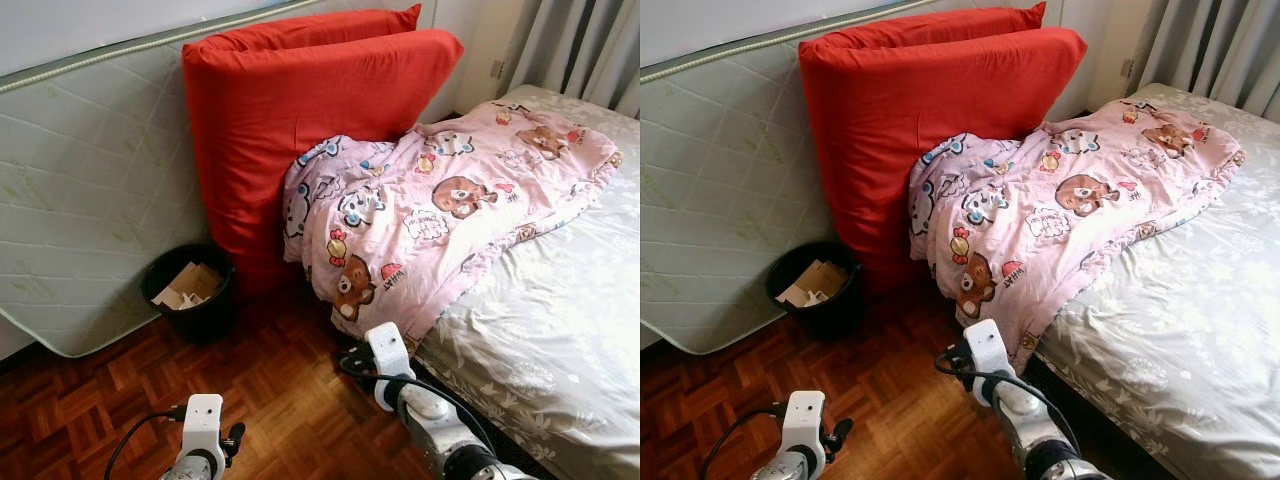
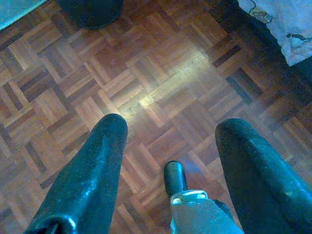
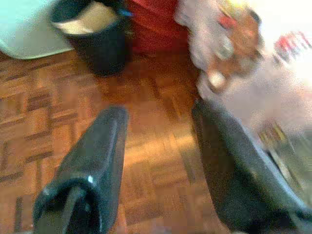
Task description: Clean up the room
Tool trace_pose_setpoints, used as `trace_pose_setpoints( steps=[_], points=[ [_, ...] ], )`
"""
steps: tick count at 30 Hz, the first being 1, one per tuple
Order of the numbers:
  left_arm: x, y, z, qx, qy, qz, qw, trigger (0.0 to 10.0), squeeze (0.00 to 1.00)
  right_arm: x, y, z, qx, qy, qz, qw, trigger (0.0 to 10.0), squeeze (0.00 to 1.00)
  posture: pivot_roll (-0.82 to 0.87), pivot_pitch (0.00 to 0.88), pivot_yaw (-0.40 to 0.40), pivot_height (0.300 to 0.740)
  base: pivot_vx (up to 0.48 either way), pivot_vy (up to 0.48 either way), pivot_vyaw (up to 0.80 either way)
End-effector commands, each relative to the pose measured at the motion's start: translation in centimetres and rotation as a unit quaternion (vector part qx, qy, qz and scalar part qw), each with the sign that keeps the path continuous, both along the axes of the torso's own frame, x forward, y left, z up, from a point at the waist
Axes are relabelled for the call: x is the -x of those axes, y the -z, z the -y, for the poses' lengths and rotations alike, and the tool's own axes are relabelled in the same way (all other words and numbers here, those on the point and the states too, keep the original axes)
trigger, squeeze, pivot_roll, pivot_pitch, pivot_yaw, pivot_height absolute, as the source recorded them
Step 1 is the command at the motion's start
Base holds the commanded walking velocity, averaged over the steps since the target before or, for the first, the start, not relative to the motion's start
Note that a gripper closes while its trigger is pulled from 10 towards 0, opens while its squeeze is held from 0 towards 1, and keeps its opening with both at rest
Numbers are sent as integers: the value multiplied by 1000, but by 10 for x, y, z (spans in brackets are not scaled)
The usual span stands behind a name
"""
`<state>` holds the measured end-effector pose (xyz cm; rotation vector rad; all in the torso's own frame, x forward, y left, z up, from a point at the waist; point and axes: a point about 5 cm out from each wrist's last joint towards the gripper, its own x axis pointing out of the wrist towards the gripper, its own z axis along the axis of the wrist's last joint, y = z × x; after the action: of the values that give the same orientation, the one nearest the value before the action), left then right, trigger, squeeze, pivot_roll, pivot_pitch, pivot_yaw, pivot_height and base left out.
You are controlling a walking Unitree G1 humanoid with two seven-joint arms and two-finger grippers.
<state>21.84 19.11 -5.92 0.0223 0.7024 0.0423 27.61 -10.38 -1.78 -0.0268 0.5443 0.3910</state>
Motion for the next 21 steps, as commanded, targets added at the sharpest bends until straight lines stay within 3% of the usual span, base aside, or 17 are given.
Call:
trace_pose_setpoints(
  steps=[1, 2, 5, 10, 14, 18, 21],
  points=[
    [1, 0, -2, -5, 2, -5, 1000, 10000, 0, 12, 13, 13, 5, 45, -36, 998, 10000, 0, -7, 29, 31, 740, 0, 0, 0],
    [1, 0, -3, -5, 2, -6, 1000, 10000, 0, 21, 22, 25, -2, 99, -62, 993, 10000, 0, -9, 30, 31, 740, 0, 0, 0],
    [0, 0, -3, -6, 2, -7, 1000, 10000, 0, 33, 32, 44, -11, 161, -92, 983, 10000, 0, -11, 29, 32, 740, 0, 0, 0],
    [0, 0, -3, -5, 1, -10, 1000, 10000, 0, 54, 45, 66, 21, 198, -129, 971, 10000, 0, -13, 28, 34, 740, 0, 0, 0],
    [2, 1, -6, -10, -1, -14, 1000, 10000, 0, 74, 54, 92, 25, 278, -145, 949, 10000, 0, -18, 27, 35, 740, 0, 0, 0],
    [6, 4, -9, -10, -7, -24, 1000, 10000, 0, 90, 61, 102, 27, 312, -166, 935, 10000, 0, -19, 27, 35, 740, 0, 0, 0],
    [10, 6, -11, -11, -12, -33, 999, 10000, 0, 98, 65, 99, 31, 300, -178, 937, 10000, 0, -19, 26, 36, 740, 0, 0, 0]
  ],
)
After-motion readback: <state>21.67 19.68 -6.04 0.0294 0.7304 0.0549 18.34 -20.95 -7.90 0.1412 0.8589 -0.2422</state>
